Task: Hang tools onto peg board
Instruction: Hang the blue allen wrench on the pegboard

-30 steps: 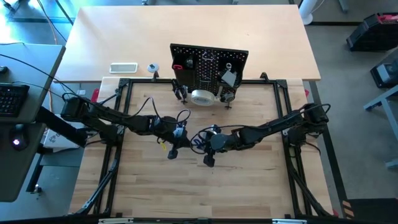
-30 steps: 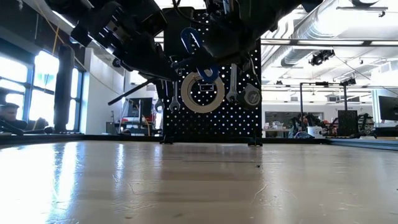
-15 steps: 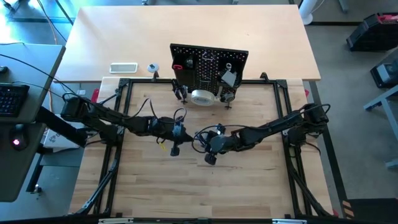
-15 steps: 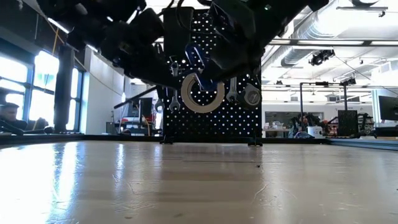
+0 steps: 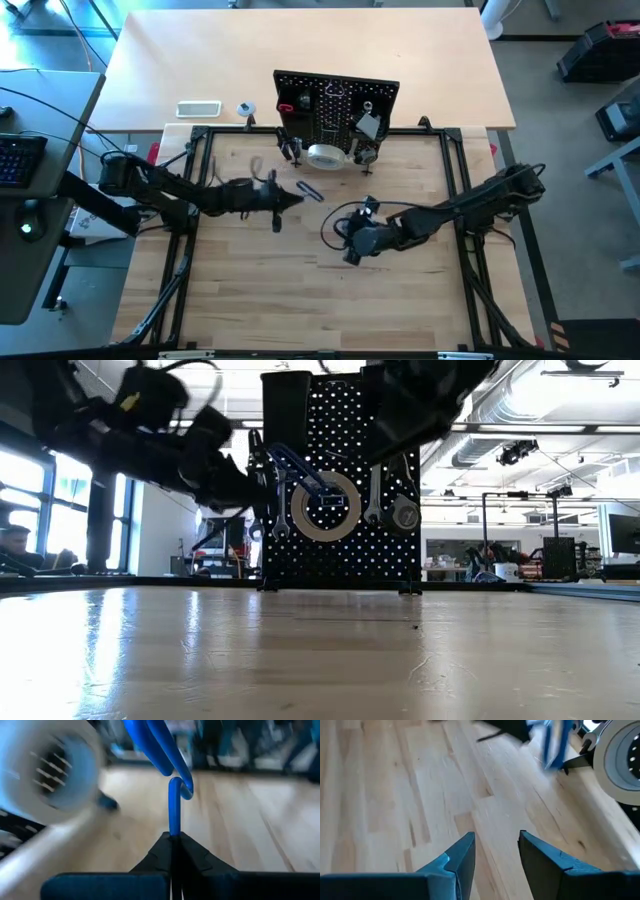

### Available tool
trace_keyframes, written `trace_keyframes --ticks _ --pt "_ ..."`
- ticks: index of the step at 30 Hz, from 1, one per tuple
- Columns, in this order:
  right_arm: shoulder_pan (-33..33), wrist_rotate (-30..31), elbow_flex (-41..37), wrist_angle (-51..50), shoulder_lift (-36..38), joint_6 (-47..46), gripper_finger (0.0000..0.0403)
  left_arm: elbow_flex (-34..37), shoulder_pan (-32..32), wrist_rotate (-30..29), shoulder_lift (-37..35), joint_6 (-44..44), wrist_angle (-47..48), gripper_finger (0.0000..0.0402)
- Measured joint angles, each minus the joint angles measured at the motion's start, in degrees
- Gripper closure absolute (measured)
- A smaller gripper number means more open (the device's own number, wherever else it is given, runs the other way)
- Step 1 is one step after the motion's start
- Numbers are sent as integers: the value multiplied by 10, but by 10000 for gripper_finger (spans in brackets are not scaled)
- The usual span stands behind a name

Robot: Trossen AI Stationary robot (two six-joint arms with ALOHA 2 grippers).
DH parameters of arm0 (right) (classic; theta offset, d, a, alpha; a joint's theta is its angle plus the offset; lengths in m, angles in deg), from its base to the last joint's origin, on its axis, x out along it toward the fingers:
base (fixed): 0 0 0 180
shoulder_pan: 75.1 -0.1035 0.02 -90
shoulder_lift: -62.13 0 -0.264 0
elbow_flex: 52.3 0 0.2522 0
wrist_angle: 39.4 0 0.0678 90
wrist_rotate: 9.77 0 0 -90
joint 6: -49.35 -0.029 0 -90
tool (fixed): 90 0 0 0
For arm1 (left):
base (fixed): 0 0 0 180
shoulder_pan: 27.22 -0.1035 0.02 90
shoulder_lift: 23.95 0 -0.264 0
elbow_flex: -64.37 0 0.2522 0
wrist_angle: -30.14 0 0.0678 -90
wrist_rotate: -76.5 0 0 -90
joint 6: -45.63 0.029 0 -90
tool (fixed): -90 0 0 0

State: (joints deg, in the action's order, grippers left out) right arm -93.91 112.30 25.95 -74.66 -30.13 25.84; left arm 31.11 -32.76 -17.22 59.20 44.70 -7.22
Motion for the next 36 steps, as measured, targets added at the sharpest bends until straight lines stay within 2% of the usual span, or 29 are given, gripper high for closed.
trace_keyframes --ticks 6,9,15,18,26,30,36 --pt "-23 37 0 -38 22 -9 257 82 -31 -31 0 7 -240 401" --pt "-27 44 0 -44 22 -10 257 98 -41 -40 0 10 -311 401" --pt "-25 46 0 -44 22 -11 256 79 -48 -45 19 17 -339 402" --pt "-22 49 0 -43 22 -11 256 61 -50 -43 68 0 -390 401" --pt "-25 41 0 -44 22 -24 256 -35 -31 -32 182 -12 -388 401" --pt "-34 39 0 -51 22 -35 256 -50 -18 -24 193 14 -388 401" --pt "-39 44 0 -60 22 -35 256 -27 -37 -37 182 19 -388 401"
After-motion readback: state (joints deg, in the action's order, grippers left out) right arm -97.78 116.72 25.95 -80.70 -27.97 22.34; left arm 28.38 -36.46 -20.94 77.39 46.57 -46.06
